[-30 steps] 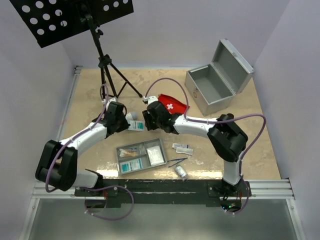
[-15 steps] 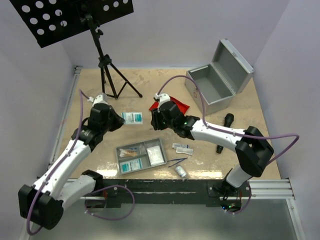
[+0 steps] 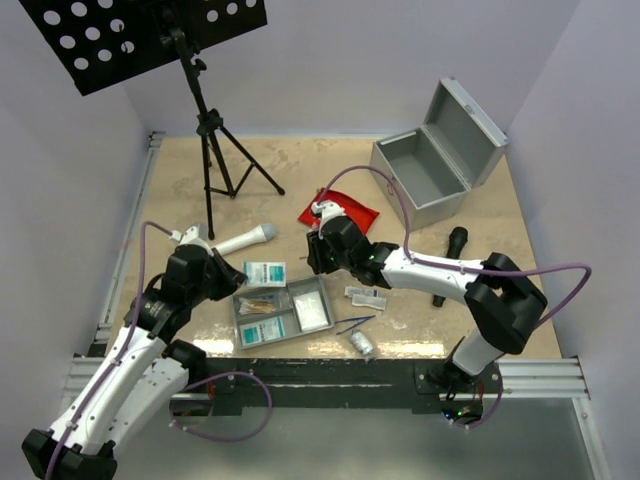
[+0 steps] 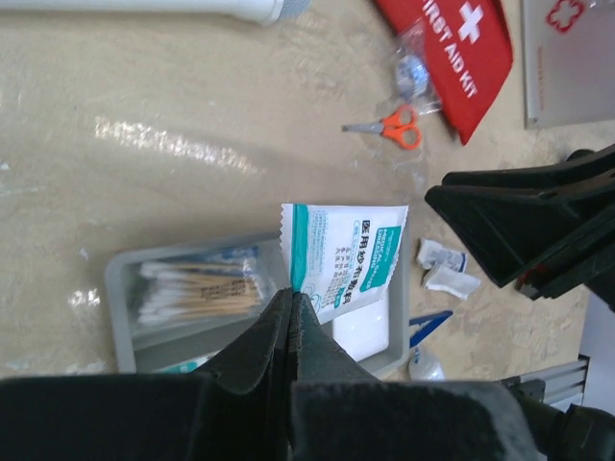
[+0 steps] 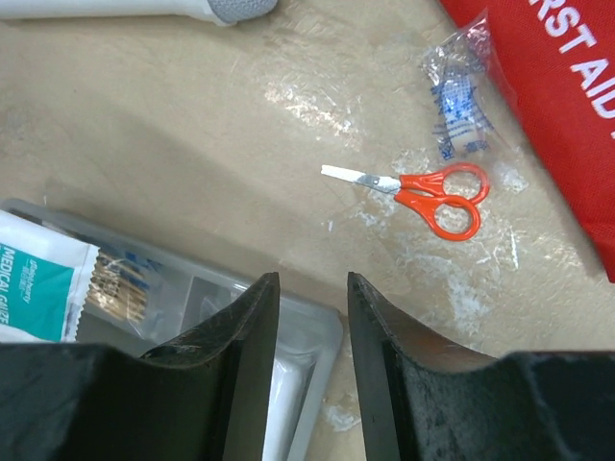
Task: Organize the medicine kit
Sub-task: Adjust the medicine box compartment at the center of the board.
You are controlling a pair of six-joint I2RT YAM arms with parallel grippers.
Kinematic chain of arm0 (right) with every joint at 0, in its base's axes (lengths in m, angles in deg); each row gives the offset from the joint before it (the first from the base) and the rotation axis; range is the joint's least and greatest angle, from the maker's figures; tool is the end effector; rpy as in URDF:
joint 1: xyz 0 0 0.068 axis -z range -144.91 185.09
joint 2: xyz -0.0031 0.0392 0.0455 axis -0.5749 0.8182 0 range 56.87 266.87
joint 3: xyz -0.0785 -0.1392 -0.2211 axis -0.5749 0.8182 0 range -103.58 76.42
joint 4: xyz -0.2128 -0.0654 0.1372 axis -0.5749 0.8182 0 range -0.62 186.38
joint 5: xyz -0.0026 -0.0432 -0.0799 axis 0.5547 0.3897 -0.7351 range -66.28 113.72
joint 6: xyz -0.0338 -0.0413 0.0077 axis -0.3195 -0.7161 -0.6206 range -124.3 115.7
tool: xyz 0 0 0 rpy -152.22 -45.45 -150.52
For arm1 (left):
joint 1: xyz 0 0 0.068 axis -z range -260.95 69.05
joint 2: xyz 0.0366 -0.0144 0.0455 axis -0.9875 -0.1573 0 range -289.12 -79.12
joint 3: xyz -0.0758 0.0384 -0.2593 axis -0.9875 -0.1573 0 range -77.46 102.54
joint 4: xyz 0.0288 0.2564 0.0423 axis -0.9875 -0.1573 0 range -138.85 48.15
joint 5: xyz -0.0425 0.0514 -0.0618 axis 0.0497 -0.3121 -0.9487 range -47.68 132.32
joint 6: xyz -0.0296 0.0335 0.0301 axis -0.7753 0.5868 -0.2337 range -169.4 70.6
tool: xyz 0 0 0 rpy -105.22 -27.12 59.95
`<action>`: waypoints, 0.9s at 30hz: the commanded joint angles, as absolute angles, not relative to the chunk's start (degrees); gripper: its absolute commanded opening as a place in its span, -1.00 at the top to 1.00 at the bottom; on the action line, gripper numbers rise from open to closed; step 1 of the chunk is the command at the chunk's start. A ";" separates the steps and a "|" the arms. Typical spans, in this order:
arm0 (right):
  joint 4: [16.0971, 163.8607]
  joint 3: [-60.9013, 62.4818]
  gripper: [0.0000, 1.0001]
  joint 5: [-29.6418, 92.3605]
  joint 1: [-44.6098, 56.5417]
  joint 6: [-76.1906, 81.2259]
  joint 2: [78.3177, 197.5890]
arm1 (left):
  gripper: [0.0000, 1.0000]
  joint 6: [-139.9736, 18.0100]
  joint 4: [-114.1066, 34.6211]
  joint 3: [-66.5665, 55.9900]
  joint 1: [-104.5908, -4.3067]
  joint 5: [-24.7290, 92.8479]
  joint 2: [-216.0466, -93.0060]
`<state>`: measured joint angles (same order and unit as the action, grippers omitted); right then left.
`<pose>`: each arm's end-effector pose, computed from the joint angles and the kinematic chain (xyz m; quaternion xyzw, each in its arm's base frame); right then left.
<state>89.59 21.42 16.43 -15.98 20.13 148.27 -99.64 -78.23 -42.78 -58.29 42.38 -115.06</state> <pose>0.2215 0.2671 0.2151 -0.1777 0.8741 0.2297 0.3893 0.1285 -0.0537 0.2562 -0.2141 0.8715 -0.2618 0.3551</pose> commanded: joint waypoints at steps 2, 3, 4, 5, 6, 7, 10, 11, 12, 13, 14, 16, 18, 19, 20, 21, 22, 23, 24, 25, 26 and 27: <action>86.84 22.02 0.19 17.57 -16.94 18.65 151.00 | 1.00 -100.64 -83.41 -45.55 -58.01 41.26 -111.29; 86.83 22.19 0.17 17.57 -17.37 18.47 151.44 | 1.00 -100.64 -83.59 -45.55 -58.01 41.88 -110.59; 86.83 22.28 0.17 17.48 -17.81 18.55 151.88 | 1.00 -100.73 -83.77 -45.38 -58.01 42.14 -110.24; 86.66 22.46 0.16 17.30 -18.17 18.55 152.06 | 1.00 -100.82 -83.51 -45.38 -58.01 42.14 -110.06; 86.57 22.72 0.15 17.30 -18.43 18.64 151.97 | 1.00 -100.91 -83.25 -45.38 -58.01 42.14 -110.06; 86.48 22.98 0.14 17.30 -18.69 18.82 151.97 | 1.00 -100.99 -82.98 -45.38 -58.01 42.06 -110.23; 87.97 23.07 0.07 15.12 -19.22 18.99 152.41 | 1.00 -101.08 -81.93 -45.64 -58.01 41.36 -110.50; 88.50 23.16 0.05 13.80 -19.48 19.17 152.58 | 1.00 -101.17 -81.49 -45.81 -58.01 41.44 -110.50; 88.77 23.42 0.03 13.00 -19.57 19.43 152.32 | 1.00 -101.17 -81.22 -45.90 -58.01 41.27 -110.41; 89.03 23.60 0.00 12.21 -19.58 19.61 152.32 | 1.00 -101.08 -80.96 -46.08 -58.01 41.27 -110.24; 89.03 24.04 -0.01 11.86 -19.58 19.78 152.15 | 1.00 -101.08 -80.52 -46.25 -58.01 41.27 -110.15; 89.29 24.22 -0.01 11.15 -19.58 20.13 152.84 | 1.00 -101.17 -80.17 -46.69 -58.01 41.18 -109.97; 89.30 24.30 -0.01 10.54 -19.58 20.75 153.46 | 1.00 -101.26 -79.90 -46.78 -58.01 41.09 -109.97; 89.30 24.65 0.01 10.80 -19.58 21.10 153.81 | 1.00 -101.34 -79.82 -46.87 -58.01 41.09 -109.97; 89.30 24.74 0.03 11.41 -19.58 21.10 154.08 | 1.00 -101.35 -79.82 -46.87 -58.01 41.09 -109.88; 89.12 24.66 0.06 11.67 -19.58 21.19 154.43 | 1.00 -101.43 -79.73 -46.87 -58.10 41.09 -109.88; 88.95 24.74 0.09 11.94 -19.58 21.37 154.87 | 1.00 -101.26 -79.73 -46.87 -58.01 41.18 -109.79; 88.60 24.66 0.13 12.38 -19.58 21.45 155.13 | 1.00 -101.26 -79.90 -46.87 -58.01 41.18 -109.88; 88.33 24.66 0.19 12.82 -19.58 21.37 155.40 | 1.00 -101.17 -79.90 -46.78 -58.01 41.27 -109.79; 87.98 24.74 0.24 13.52 -19.58 21.45 155.66 | 1.00 -101.17 -79.82 -46.70 -58.01 41.35 -109.79; 87.72 24.66 0.31 13.87 -19.58 21.54 155.92 | 1.00 -101.17 -79.82 -46.70 -58.01 41.44 -109.62; 87.54 24.66 0.37 14.22 -19.58 21.72 156.19 | 1.00 -101.08 -79.90 -46.52 -58.01 41.62 -109.71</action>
<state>87.43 23.69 14.13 -19.49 20.78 153.82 -100.82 -81.75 -46.74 -58.29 42.07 -110.21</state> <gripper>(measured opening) 0.375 0.012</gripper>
